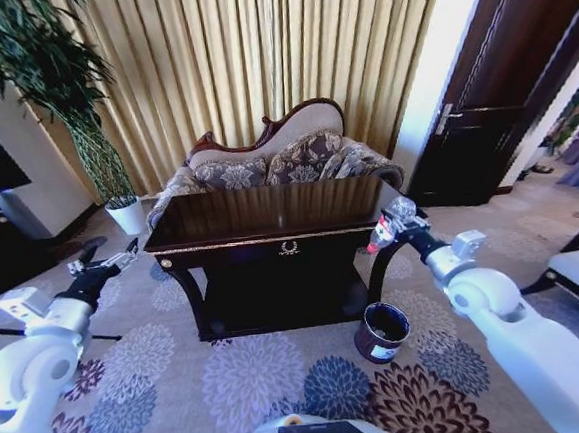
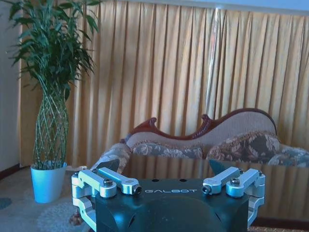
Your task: Move to the front of the table and place the trash on the table into the trash bin.
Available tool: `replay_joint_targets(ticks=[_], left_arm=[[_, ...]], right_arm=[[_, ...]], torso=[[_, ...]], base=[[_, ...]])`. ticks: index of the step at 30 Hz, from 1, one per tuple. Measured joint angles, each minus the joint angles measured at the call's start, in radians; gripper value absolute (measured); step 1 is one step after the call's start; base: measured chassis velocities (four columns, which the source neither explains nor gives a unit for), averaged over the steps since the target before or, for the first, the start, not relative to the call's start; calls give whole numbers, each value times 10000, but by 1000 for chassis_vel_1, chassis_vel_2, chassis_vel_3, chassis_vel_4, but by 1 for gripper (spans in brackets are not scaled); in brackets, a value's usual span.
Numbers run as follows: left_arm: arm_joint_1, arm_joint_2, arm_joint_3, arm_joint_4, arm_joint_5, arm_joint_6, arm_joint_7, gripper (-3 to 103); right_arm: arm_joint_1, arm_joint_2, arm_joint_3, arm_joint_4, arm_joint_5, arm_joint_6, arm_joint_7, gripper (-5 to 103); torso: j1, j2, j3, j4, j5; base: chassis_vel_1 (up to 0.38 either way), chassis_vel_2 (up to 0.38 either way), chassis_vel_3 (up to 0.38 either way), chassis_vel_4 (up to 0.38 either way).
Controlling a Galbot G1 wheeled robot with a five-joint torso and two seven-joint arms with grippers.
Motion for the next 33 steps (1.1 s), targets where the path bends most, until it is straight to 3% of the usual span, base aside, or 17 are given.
replay_joint_targets(ticks=[5, 14, 17, 25, 27, 33], left_arm=[[358, -470, 57, -206, 465, -74, 279, 100], [740, -1126, 147, -518, 1033, -238, 516, 100], [797, -1299, 261, -607, 1145, -246, 517, 100], [847, -1404, 385, -665, 1291, -259, 515, 100], [870, -1441, 405, -670, 1352, -295, 521, 100], [927, -1510, 350, -682, 1375, -391, 572, 100]], right_arm=[[314, 342, -395, -2110, -641, 442, -262, 24], [1229, 1159, -966, -5626, -915, 918, -430, 24], [2236, 1696, -1343, -7826, -1479, 1668, -505, 24], [3581, 2742, -1589, -10297, -2338, 2745, -680, 24], [4292, 3231, -1591, -11486, -3036, 3361, -764, 24], [5038, 3823, -1448, -12686, -3758, 3572, -833, 24]], torso=[[2, 0, 0, 2, 1], [-9, 3, -4, -1, 0], [-6, 2, -3, 1, -1], [-7, 3, -4, 0, -2], [-7, 3, -4, 5, -3], [-6, 2, -3, 2, -3]], base=[[0, 0, 0, 0], [0, 0, 0, 0], [0, 0, 0, 0], [0, 0, 0, 0], [0, 0, 0, 0], [0, 0, 0, 0]])
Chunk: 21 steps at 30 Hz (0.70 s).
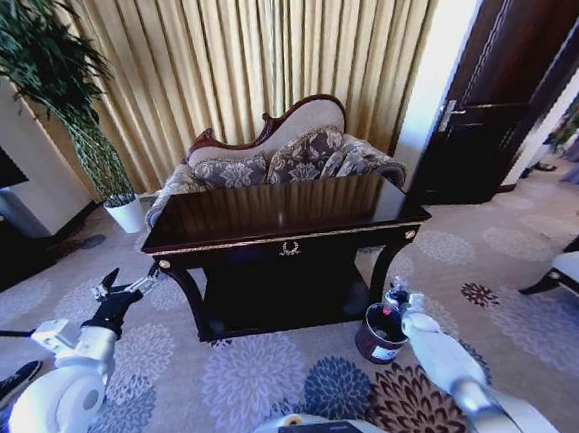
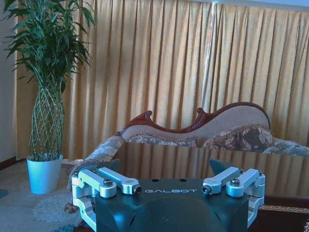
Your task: Move to the front of the table and place the trash on the table into the trash bin.
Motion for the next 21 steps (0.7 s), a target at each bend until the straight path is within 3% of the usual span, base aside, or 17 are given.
replay_joint_targets(ticks=[3, 5, 11, 18, 20, 21], left_arm=[[31, -1, -74, 0, 0, -44, 71, 100], [59, 0, -153, 0, 1, -70, 135, 100], [89, 8, -203, 10, 0, -128, 218, 100], [68, 64, -196, 14, -15, -166, 251, 100], [66, 73, -196, 16, -18, -175, 252, 100], [65, 81, -196, 16, -21, -181, 253, 100]], right_arm=[[52, 58, 26, -25, -215, -96, -1, 22], [57, 42, 34, 17, -362, -138, 0, 33], [25, -48, 72, 154, -473, -165, 3, 49], [-122, -255, 99, 444, -431, -173, 55, 82], [-142, -289, 103, 481, -414, -174, 76, 82], [-155, -311, 106, 503, -403, -175, 86, 86]], torso=[[0, 0, 0, -1, 0], [0, 0, 0, -1, 0], [0, 0, 0, -2, 0], [0, 1, 0, -1, 1], [0, 0, 0, -1, 1], [0, 0, 0, -2, 2]], base=[[0, 0, 0, 0], [0, 0, 0, 0], [0, 0, 0, 0], [0, 0, 0, 0], [0, 0, 0, 0], [0, 0, 0, 0]])
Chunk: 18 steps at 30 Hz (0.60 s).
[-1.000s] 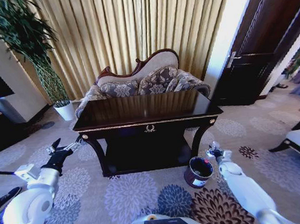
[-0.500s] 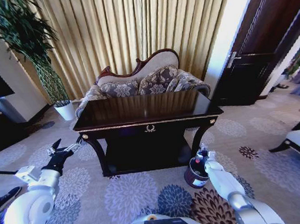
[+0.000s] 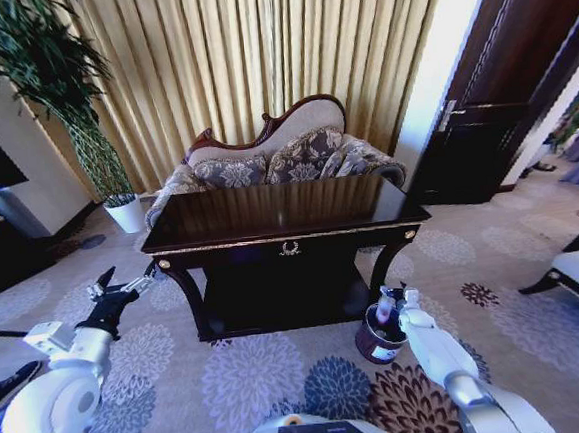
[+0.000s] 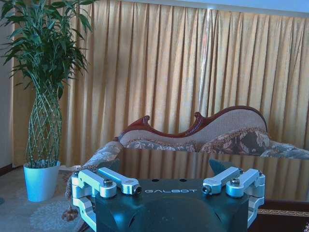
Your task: Move to the front of the table and place the trash on the table into the trash bin.
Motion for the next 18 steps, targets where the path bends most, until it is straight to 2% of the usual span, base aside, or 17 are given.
replay_joint_targets(ticks=[1, 2, 4, 18], left_arm=[[-1, 16, -3, 0, -7, -11, 6, 100], [-1, 16, -3, 0, -7, -11, 6, 100], [-4, 27, -12, 7, -12, -24, 11, 100], [-53, 50, -19, 62, -32, -48, 44, 100]], right_arm=[[-24, -41, 10, 42, 14, -1, 24, 92], [-24, -41, 10, 42, 14, -1, 24, 92], [-62, -80, 9, 106, 41, -3, 130, 99], [-204, -206, 28, 286, 245, -104, 222, 100]], torso=[[0, 1, 0, 0, 0], [0, 1, 0, 0, 0], [0, 1, 0, 0, 0], [-1, 0, 0, 1, -1]], base=[[0, 0, 0, 0], [0, 0, 0, 0], [0, 0, 0, 0], [0, 0, 0, 0]])
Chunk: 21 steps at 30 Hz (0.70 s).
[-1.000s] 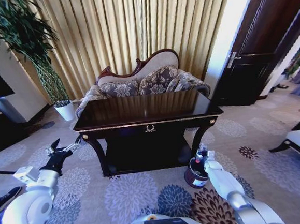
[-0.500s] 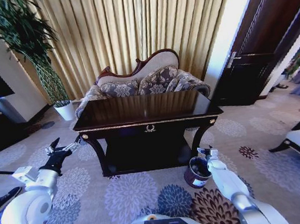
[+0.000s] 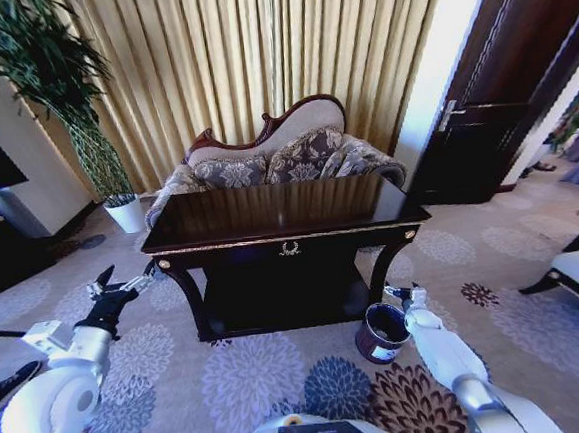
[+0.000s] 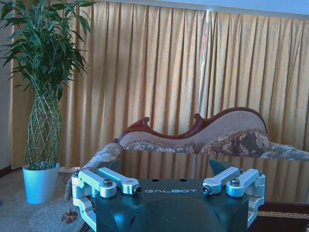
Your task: Move to the front of the table and place the trash on the table into the trash bin.
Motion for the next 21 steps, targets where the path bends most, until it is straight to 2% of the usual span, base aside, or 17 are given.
replay_joint_targets(ticks=[18, 21], left_arm=[[-51, 67, 7, -2, -16, -7, 54, 100], [-98, 136, 11, -27, -38, -10, 40, 100]], right_arm=[[-420, -136, 31, 568, 366, -398, -47, 100], [-767, -307, 76, 1351, 807, -661, -48, 100]], torso=[[-1, 0, 0, 0, 0], [0, 0, 0, 0, 3]], base=[[0, 0, 0, 0], [0, 0, 0, 0]])
